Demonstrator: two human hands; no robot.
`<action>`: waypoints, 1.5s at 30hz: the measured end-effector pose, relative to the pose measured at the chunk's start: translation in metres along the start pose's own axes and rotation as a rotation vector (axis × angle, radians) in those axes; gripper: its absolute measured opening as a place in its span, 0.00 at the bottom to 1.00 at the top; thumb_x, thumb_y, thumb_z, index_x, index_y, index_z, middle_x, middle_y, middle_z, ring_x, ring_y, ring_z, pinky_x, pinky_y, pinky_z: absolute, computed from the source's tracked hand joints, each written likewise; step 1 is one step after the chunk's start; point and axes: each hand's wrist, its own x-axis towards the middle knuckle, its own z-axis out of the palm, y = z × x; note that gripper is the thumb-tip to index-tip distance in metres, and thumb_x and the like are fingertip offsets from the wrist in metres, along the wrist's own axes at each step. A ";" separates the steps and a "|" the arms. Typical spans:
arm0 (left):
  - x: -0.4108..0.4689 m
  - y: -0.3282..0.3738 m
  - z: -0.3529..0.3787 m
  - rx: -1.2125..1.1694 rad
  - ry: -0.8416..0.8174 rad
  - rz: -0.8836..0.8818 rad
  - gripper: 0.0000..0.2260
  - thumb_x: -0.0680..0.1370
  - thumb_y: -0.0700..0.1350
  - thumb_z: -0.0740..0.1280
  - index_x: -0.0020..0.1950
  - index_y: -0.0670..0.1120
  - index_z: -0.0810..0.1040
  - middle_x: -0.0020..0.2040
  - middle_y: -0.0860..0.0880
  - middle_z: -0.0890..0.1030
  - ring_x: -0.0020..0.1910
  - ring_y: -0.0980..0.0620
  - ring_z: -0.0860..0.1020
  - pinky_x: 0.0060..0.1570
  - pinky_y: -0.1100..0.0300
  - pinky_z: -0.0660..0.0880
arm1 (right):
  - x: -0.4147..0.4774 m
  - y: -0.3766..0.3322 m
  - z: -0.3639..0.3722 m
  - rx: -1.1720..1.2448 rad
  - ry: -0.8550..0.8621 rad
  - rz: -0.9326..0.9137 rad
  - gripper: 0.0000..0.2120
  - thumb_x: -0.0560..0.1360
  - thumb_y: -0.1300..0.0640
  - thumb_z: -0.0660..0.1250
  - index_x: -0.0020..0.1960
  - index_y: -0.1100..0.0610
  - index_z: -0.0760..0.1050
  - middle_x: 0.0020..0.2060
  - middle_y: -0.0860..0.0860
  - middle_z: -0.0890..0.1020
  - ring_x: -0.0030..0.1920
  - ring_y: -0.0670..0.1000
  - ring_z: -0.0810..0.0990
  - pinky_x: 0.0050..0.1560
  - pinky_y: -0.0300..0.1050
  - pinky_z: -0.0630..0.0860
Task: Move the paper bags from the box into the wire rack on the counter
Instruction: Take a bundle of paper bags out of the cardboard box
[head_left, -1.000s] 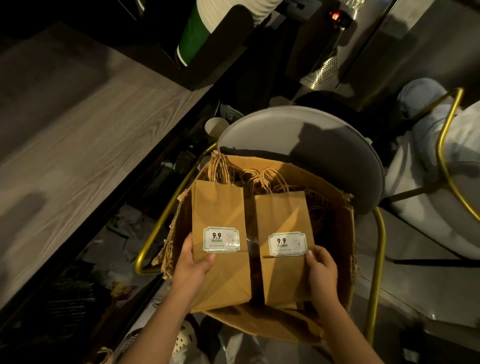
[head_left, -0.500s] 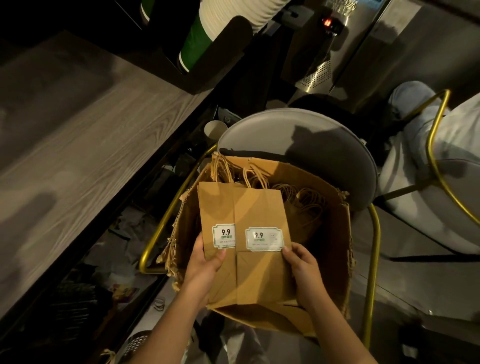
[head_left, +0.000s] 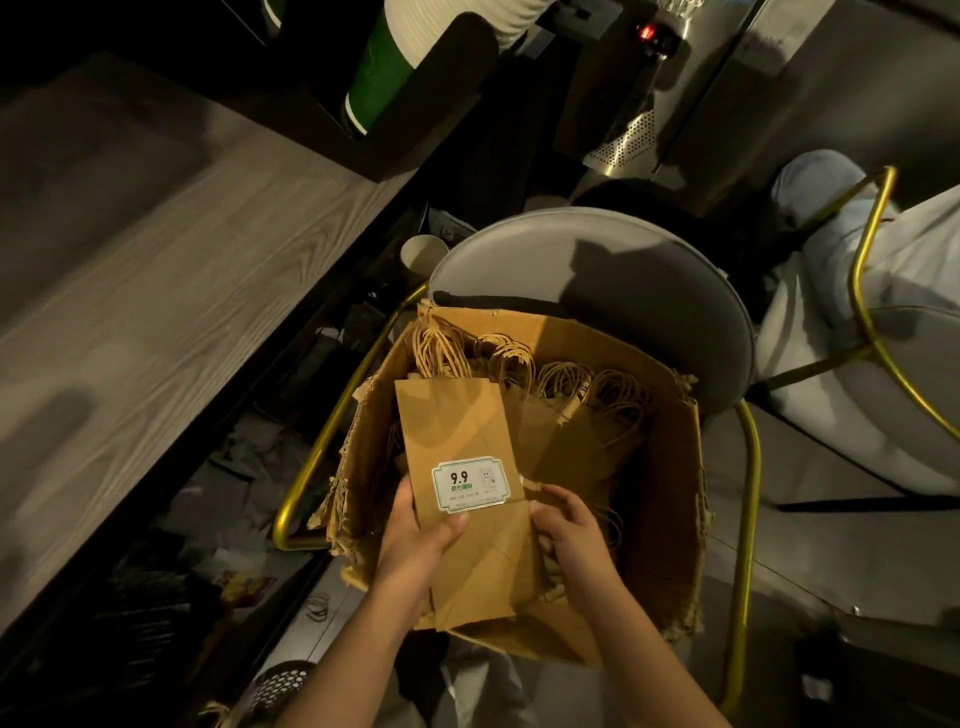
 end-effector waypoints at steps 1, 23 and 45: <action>0.002 -0.001 -0.002 -0.017 -0.004 0.002 0.30 0.74 0.41 0.72 0.70 0.60 0.64 0.60 0.55 0.76 0.61 0.47 0.73 0.61 0.40 0.71 | 0.007 0.002 -0.004 0.040 0.037 0.039 0.15 0.78 0.62 0.66 0.64 0.56 0.71 0.52 0.54 0.80 0.51 0.52 0.80 0.51 0.47 0.78; 0.024 -0.016 -0.015 -0.046 0.053 -0.052 0.32 0.73 0.40 0.72 0.68 0.65 0.63 0.61 0.54 0.75 0.62 0.46 0.72 0.61 0.37 0.71 | 0.075 0.044 0.015 -0.268 0.139 0.353 0.20 0.75 0.65 0.68 0.65 0.58 0.69 0.48 0.54 0.77 0.53 0.58 0.78 0.53 0.57 0.79; 0.018 -0.011 -0.021 0.017 0.046 -0.018 0.33 0.74 0.40 0.72 0.72 0.62 0.61 0.57 0.58 0.73 0.61 0.49 0.70 0.63 0.43 0.69 | 0.077 0.027 0.036 0.023 0.102 0.341 0.17 0.81 0.67 0.56 0.69 0.62 0.66 0.40 0.58 0.80 0.25 0.49 0.74 0.17 0.35 0.67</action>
